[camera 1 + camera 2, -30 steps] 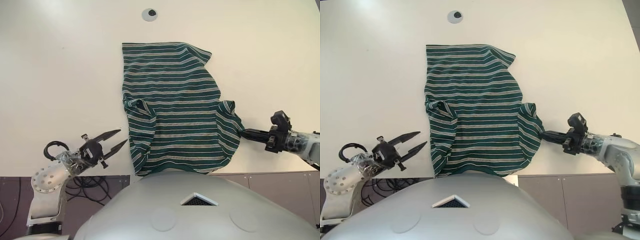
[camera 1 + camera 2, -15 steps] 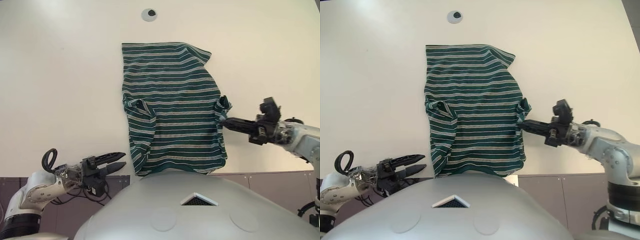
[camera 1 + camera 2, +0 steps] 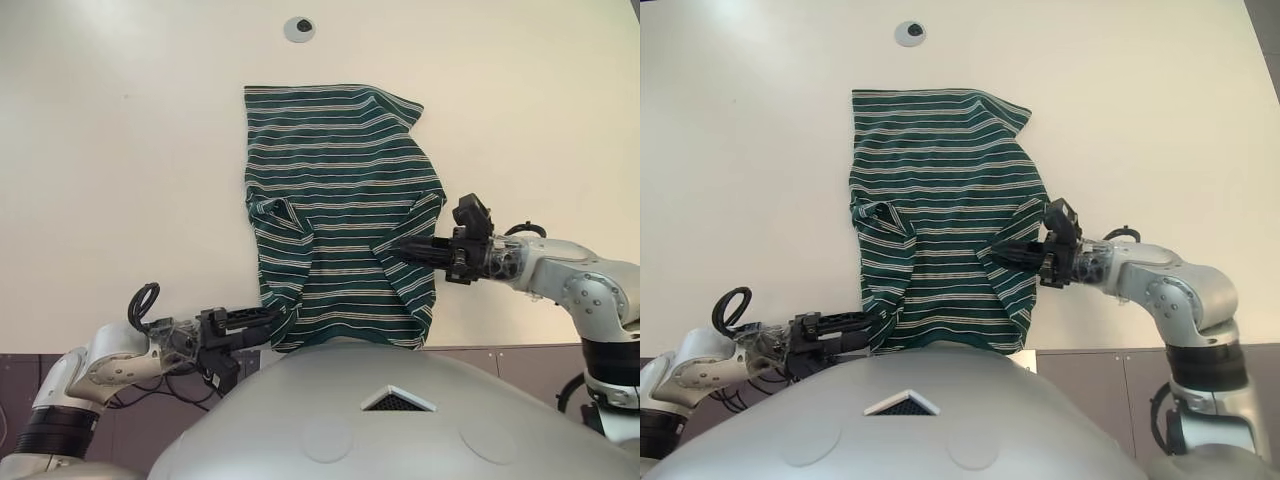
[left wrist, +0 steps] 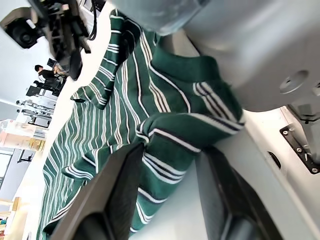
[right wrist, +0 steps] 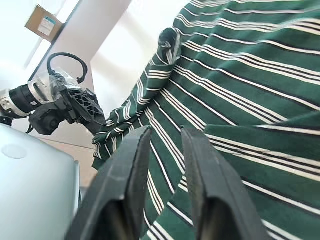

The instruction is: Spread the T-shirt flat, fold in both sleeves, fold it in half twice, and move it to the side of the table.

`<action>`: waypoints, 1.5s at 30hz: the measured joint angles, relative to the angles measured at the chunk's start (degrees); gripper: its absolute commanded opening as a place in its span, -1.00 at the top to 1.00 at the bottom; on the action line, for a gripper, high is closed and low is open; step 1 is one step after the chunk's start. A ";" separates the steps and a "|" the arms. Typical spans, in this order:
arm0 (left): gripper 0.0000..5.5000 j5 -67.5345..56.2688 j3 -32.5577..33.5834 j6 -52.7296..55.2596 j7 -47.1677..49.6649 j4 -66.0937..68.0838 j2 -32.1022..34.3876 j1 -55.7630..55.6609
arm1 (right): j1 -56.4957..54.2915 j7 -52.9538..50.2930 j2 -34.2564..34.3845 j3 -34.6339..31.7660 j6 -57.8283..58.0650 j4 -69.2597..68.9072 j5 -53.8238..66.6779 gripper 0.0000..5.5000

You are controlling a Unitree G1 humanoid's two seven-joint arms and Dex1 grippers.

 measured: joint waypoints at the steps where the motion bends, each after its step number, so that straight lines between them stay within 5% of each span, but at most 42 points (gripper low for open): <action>1: 0.18 -0.11 -0.85 0.74 0.02 -0.88 0.33 -0.11 | -0.16 0.00 -0.03 -0.04 -0.07 -0.15 0.00 0.37; 8: 0.53 -1.05 -4.06 5.79 -0.17 -4.27 2.36 0.83 | 1.17 5.21 -2.20 -4.74 -3.02 -2.24 0.67 0.36; 11: 0.74 -1.07 -4.91 6.79 -0.20 -5.12 2.62 1.08 | 6.18 13.24 -5.66 -9.77 -20.44 -1.12 -8.81 0.36; 16: 1.00 -1.04 -5.42 8.16 -0.21 -5.39 2.82 1.95 | 18.81 22.74 -9.67 -12.18 -49.40 5.63 -26.38 0.07; 19: 1.00 -1.08 -5.44 8.28 -0.21 -5.45 2.83 2.15 | 23.16 25.33 -11.39 -12.17 -66.48 11.05 -34.75 -0.13; 25: 1.00 -1.69 -6.60 10.67 -0.38 -7.16 3.44 1.88 | 23.30 23.98 -10.78 -8.87 -97.69 17.08 -44.08 -0.15; 33: 1.00 -3.34 -7.62 12.14 -0.13 -8.69 4.01 1.83 | 18.57 13.44 -6.56 -0.15 -109.04 18.97 -52.15 -0.15; 40: 1.00 -4.59 -7.56 13.21 0.01 -10.01 4.67 2.17 | 15.22 6.25 -7.12 4.19 -116.10 23.15 -60.54 0.29; 45: 1.00 -11.46 -7.84 18.18 -1.48 -13.99 5.99 2.43 | 15.29 5.20 -10.40 7.85 -111.21 22.36 -56.83 0.63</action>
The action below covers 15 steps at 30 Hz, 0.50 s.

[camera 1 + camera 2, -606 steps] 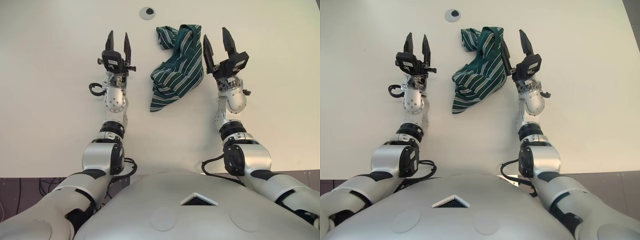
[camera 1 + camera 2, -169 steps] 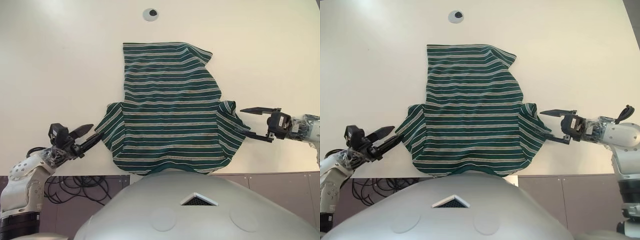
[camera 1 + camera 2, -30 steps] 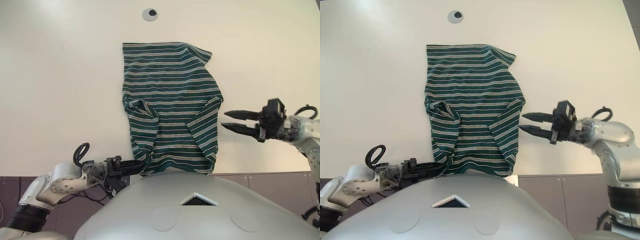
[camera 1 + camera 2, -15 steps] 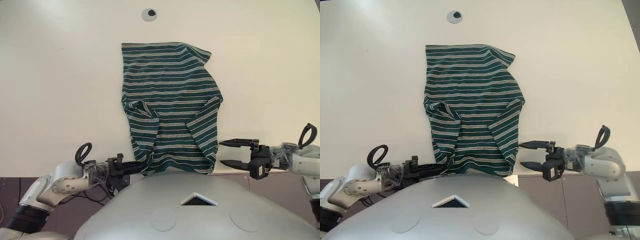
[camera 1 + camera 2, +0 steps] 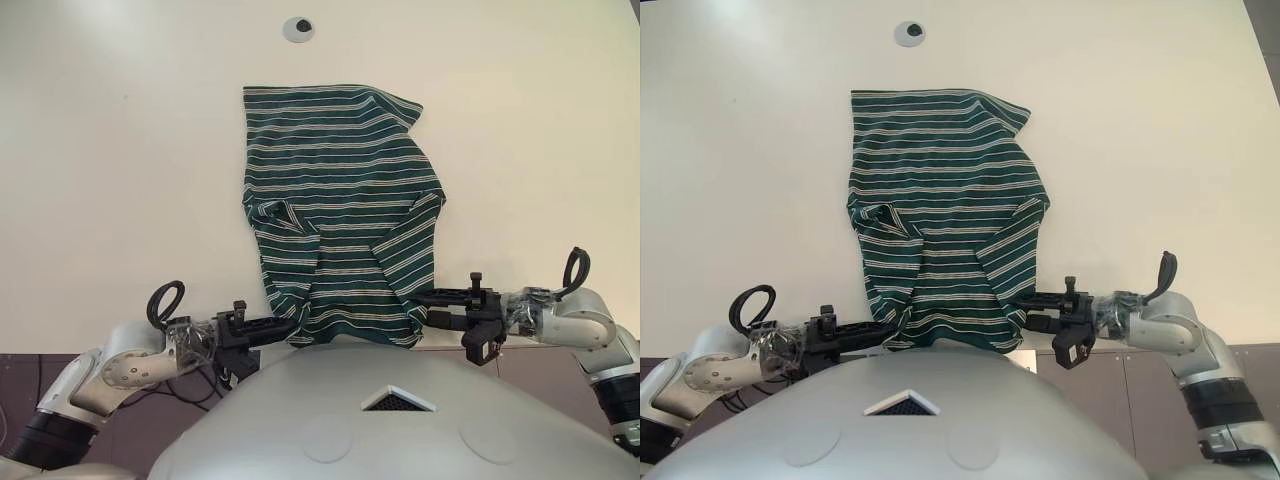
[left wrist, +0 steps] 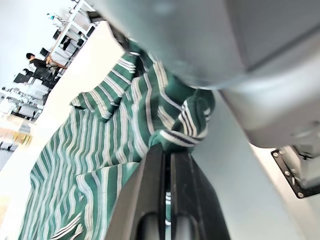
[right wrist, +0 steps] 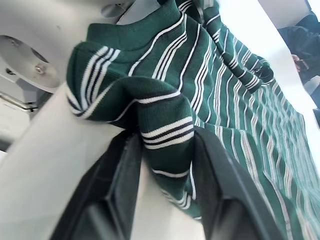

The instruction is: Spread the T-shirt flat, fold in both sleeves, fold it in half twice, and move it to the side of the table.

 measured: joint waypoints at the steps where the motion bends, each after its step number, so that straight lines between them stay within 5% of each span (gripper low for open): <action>1: 1.00 -5.70 -0.36 4.80 -2.25 -2.25 1.70 0.83 | 1.61 1.77 -1.85 1.12 5.88 -2.28 6.51 0.65; 6: 1.00 -31.06 -2.30 24.22 -12.49 -10.80 8.64 2.70 | 4.32 9.73 -9.65 2.83 29.82 -14.23 32.28 0.97; 15: 1.00 -58.69 4.51 42.00 -22.29 -16.01 10.84 1.19 | 0.91 13.84 -11.85 -3.49 58.99 -23.12 56.75 0.99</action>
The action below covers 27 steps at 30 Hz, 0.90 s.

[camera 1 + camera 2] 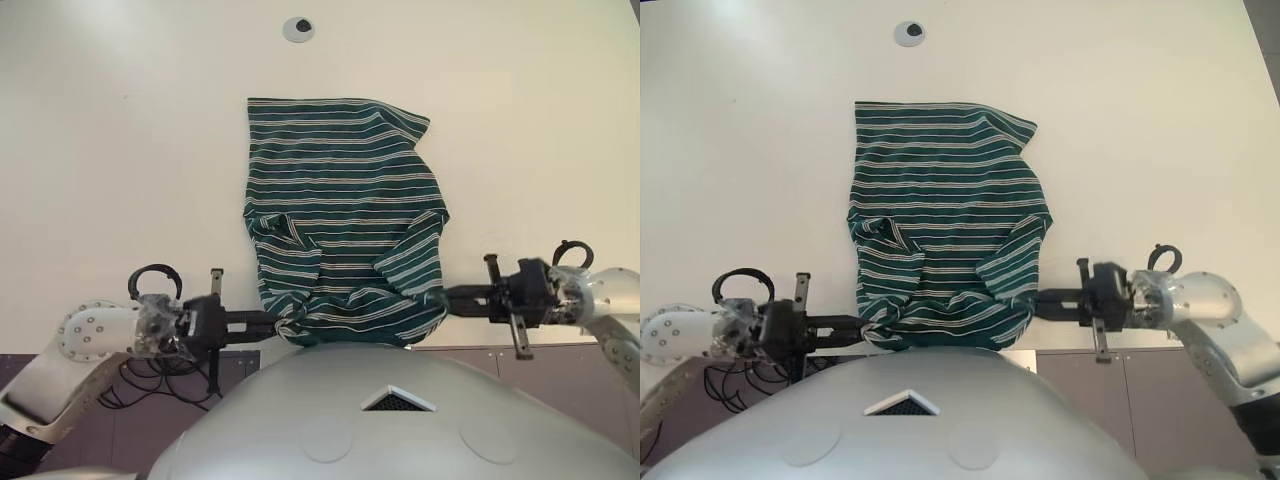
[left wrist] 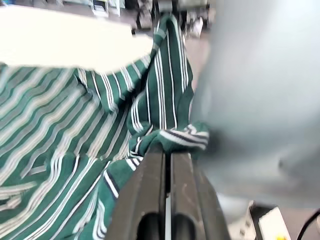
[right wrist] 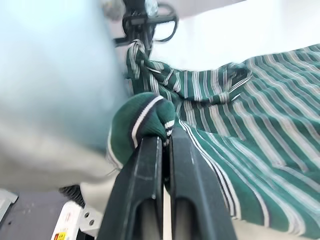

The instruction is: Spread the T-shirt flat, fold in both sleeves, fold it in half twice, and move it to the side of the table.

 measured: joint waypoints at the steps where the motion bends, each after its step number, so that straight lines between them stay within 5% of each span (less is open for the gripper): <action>1: 1.00 -2.50 0.86 1.85 0.35 0.22 -1.79 -2.16 | -1.37 -0.97 0.35 -0.93 2.55 -0.04 1.41 0.99; 4: 1.00 -6.02 2.91 5.37 2.10 2.59 -6.41 -8.80 | -5.70 -4.36 4.50 -2.07 8.16 1.22 2.89 0.99; 12: 1.00 8.40 0.45 11.45 9.81 27.24 -21.31 -32.33 | -27.08 -17.90 19.73 -0.83 18.59 18.40 -5.38 0.99; 18: 1.00 19.77 -0.24 12.25 15.31 50.55 -30.84 -53.23 | -41.36 -25.26 29.35 -0.92 19.33 36.41 -15.58 0.99; 25: 1.00 29.03 -1.00 9.36 16.54 68.87 -37.85 -65.33 | -50.05 -25.51 36.14 -1.20 15.79 53.65 -24.51 0.99; 27: 0.88 31.59 -1.04 7.93 17.27 73.34 -38.53 -67.09 | -52.53 -24.33 36.63 -1.60 15.41 57.88 -25.34 0.85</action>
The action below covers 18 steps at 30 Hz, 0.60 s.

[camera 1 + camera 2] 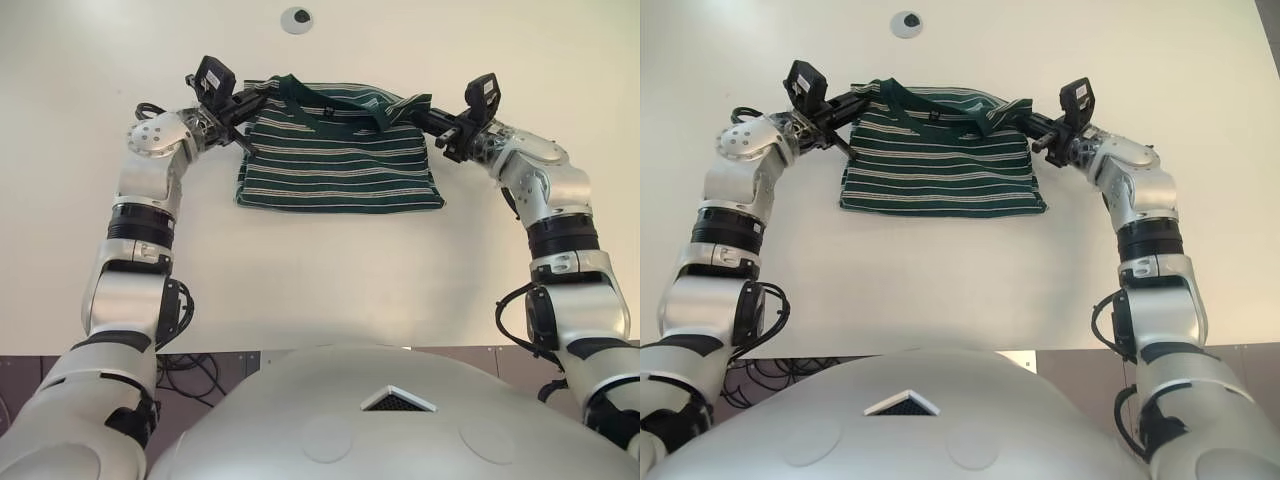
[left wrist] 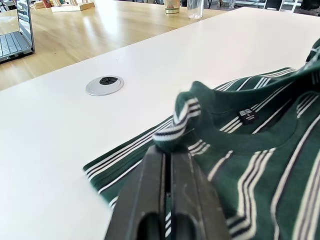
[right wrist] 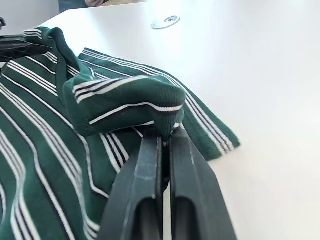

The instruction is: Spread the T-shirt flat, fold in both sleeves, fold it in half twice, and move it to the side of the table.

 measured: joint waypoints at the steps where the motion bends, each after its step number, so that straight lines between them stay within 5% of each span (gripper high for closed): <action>1: 0.83 0.57 0.23 -0.55 0.45 1.94 -0.61 -0.15 | -0.99 0.21 1.22 -0.86 -0.37 1.68 -0.59 0.79; 13: 0.24 -1.59 13.01 -1.55 8.75 16.24 -2.65 -8.00 | -7.75 -3.68 3.64 -7.43 -12.13 15.57 -7.27 0.09; 18: 0.24 -7.58 14.74 -9.81 -2.13 -4.42 -2.94 -2.12 | -3.31 -2.72 3.30 -1.79 -34.80 7.49 -17.84 0.09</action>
